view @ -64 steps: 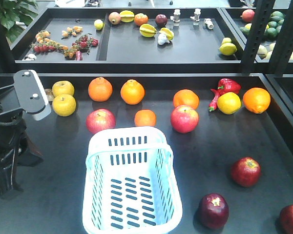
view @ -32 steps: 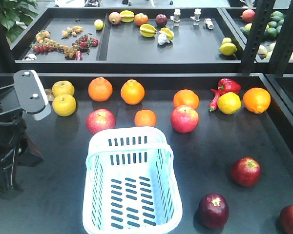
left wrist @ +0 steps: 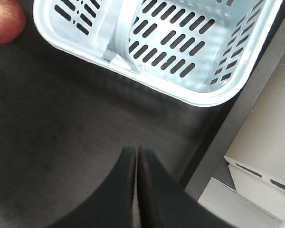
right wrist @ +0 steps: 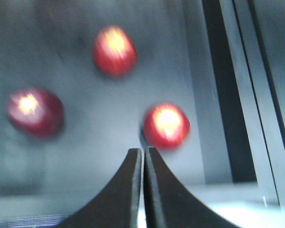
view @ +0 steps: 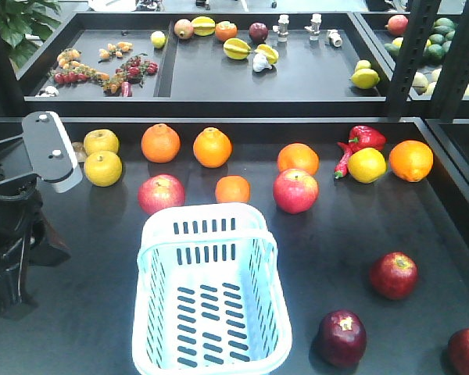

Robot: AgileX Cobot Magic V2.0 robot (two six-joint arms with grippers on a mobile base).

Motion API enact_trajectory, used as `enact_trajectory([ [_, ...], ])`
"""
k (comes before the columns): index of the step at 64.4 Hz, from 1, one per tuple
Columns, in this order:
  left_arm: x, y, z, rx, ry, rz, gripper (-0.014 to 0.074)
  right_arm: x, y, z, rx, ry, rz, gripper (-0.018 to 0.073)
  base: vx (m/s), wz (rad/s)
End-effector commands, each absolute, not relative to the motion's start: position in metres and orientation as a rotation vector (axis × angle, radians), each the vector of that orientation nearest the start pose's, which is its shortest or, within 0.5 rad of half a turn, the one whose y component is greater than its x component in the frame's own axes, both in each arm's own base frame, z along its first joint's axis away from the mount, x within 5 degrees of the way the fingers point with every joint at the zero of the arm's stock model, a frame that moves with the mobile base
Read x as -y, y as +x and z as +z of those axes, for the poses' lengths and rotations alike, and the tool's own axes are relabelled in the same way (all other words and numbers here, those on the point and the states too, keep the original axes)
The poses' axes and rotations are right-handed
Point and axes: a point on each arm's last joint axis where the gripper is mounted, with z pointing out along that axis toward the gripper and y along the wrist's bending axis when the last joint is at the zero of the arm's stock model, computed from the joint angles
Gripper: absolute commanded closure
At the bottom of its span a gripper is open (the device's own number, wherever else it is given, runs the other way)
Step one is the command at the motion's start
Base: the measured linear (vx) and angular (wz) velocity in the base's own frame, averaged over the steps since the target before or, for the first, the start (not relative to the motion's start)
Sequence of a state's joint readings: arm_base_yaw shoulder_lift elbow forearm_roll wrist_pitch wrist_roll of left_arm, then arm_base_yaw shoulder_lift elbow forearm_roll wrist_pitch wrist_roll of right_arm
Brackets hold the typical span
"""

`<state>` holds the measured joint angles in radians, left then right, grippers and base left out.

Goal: Pick three apples into basket with both arms

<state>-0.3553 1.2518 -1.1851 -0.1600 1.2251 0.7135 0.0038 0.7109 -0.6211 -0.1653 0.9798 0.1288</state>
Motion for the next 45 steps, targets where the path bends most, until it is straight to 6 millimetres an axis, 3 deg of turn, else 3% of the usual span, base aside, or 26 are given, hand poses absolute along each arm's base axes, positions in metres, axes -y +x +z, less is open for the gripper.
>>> enact_trajectory([
  [1, 0.094, 0.209, 0.36, -2.318, 1.325, -0.136, 0.0604, 0.014, 0.127, 0.286, -2.56, 0.096, -0.189, 0.0564, 0.0, 0.0],
  [24, 0.094, 0.209, 0.36, -2.318, 1.325, -0.136, 0.0604, 0.014, 0.154, 0.258, -2.78, 0.12, -0.204, 0.0552, 0.0, 0.0],
  [36, 0.094, 0.209, 0.36, -2.318, 1.325, -0.136, 0.0604, 0.017, 0.169, 0.265, -2.76, 0.194, -0.217, 0.054, 0.0, 0.0],
  [45, 0.094, 0.209, 0.36, -2.318, 1.325, -0.136, 0.0604, 0.033, 0.18, 0.275, -2.775, 0.306, -0.192, 0.0536, 0.0, 0.0],
])
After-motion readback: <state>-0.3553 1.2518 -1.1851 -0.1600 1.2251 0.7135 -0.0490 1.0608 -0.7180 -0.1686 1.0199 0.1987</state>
